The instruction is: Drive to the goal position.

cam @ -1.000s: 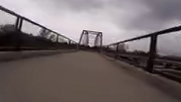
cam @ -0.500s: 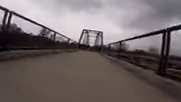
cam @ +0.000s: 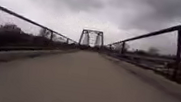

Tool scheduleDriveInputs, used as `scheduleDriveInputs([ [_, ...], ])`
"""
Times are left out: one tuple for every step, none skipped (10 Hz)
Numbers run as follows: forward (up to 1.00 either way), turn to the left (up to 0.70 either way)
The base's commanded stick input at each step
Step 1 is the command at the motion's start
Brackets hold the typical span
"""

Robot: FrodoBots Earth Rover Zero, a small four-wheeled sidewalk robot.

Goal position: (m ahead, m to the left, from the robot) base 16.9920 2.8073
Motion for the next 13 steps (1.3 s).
scheduleDriveInputs([
  [1.00, 0.00],
  [1.00, -0.12],
  [1.00, -0.40],
  [1.00, -0.40],
  [1.00, -0.34],
  [1.00, -0.14],
  [1.00, 0.00],
  [1.00, 0.00],
  [1.00, 0.00],
  [1.00, 0.00],
  [1.00, 0.00],
  [1.00, 0.00],
  [1.00, 0.00],
])
